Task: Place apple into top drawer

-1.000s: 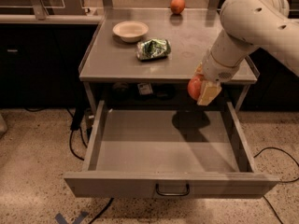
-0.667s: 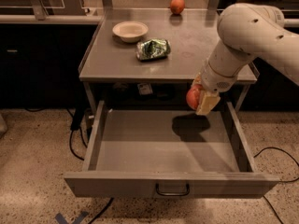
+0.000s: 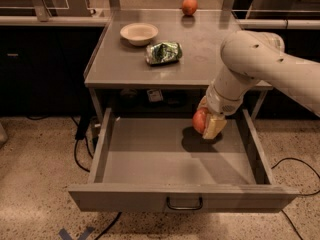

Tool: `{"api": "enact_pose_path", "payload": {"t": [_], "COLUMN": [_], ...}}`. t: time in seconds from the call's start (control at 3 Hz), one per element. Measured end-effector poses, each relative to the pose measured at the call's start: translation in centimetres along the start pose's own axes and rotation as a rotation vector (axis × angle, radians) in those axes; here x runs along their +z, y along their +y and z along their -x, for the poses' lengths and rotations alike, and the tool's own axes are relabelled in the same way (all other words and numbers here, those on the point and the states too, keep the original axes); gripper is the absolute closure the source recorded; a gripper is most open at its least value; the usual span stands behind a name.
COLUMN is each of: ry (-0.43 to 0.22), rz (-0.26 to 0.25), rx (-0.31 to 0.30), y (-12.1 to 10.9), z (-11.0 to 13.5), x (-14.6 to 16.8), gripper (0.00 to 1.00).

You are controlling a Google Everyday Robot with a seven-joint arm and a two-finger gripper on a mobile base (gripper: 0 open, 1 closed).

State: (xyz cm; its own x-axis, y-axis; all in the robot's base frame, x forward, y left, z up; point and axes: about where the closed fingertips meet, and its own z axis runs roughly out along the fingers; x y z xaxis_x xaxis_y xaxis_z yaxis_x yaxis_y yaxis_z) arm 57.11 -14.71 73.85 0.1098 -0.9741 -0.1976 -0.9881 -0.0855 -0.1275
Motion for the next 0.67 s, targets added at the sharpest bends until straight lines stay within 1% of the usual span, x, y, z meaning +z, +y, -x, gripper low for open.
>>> {"api": "enact_pose_path", "payload": {"t": [0.33,0.67], "ry": [0.004,0.009], "rz": [-0.013,-0.042], "rx": [-0.024,-0.040], "y": [-0.1,-0.2], "z": [-0.1,-0.3], "x": [2.4,4.3], "gripper": [1.00,1.00]}}
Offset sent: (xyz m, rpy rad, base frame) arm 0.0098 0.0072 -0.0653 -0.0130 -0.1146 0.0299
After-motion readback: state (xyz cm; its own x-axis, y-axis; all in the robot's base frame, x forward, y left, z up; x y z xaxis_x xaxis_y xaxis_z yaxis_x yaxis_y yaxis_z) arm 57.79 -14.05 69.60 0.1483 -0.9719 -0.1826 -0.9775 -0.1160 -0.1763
